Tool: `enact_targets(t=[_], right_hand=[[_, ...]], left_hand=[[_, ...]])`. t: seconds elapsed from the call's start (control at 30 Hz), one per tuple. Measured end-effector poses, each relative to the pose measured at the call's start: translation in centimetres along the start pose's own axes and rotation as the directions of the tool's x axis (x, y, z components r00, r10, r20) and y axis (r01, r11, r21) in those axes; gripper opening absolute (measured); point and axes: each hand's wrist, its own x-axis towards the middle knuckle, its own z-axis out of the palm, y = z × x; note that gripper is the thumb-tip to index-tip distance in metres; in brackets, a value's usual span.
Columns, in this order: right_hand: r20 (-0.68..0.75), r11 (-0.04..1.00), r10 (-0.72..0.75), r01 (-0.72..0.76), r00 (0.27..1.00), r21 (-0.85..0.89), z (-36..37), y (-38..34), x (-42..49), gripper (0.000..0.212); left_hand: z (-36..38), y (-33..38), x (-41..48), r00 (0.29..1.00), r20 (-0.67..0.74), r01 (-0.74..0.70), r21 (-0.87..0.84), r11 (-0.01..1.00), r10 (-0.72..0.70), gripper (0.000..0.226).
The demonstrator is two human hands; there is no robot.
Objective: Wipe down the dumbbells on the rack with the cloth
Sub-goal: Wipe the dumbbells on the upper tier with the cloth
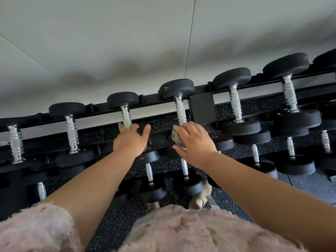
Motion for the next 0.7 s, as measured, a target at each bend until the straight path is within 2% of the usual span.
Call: enact_targets(t=[0.03,0.1,0.2,0.27,0.3,0.37,0.47,0.57,0.63,0.7], right_hand=[[-0.004,0.999,0.013,-0.013,1.000,0.036,0.2,0.9,0.1,0.062],[0.042,0.980,0.144,-0.148,0.989,0.135,0.2,2.7,0.1,0.054],[0.180,0.875,0.401,-0.433,0.898,0.214,0.0,4.8,0.0,0.052],[0.225,0.795,0.488,-0.536,0.844,0.285,-0.1,4.9,-0.1,0.050],[0.223,0.777,0.491,-0.539,0.842,0.326,0.0,4.6,-0.3,0.048],[0.146,0.813,0.426,-0.448,0.893,0.372,0.1,3.3,-0.7,0.045],[-0.057,0.955,0.220,-0.203,0.974,0.216,1.4,0.8,-1.3,0.047],[-0.170,0.996,0.037,-0.023,0.985,0.089,2.3,0.7,-1.2,0.047],[-0.115,0.995,0.039,-0.028,0.993,0.100,2.3,2.2,-1.1,0.052],[0.010,0.943,0.212,-0.208,0.977,0.260,2.1,3.8,-1.1,0.059]], left_hand=[[-0.2,0.0,0.4,0.999,0.018,0.030,-0.063,0.998,-0.029,0.098],[0.0,0.0,0.9,0.999,0.004,0.041,-0.083,0.996,-0.041,0.089],[0.8,-0.1,0.8,0.995,-0.085,0.044,-0.054,0.998,-0.048,0.078],[1.3,0.0,0.7,0.990,-0.127,0.049,-0.056,0.997,-0.056,0.069],[1.5,0.0,0.7,0.988,-0.142,0.049,-0.060,0.997,-0.057,0.065],[1.7,0.1,0.8,0.983,-0.175,0.044,-0.072,0.996,-0.056,0.058],[2.0,0.1,0.6,0.972,-0.231,0.031,-0.089,0.996,-0.051,0.053],[2.0,0.2,0.6,0.966,-0.253,0.027,-0.093,0.995,-0.050,0.048],[2.1,0.2,0.7,0.966,-0.255,0.029,-0.098,0.995,-0.054,0.046],[2.2,0.1,0.8,0.964,-0.257,0.039,-0.098,0.994,-0.063,0.045]])
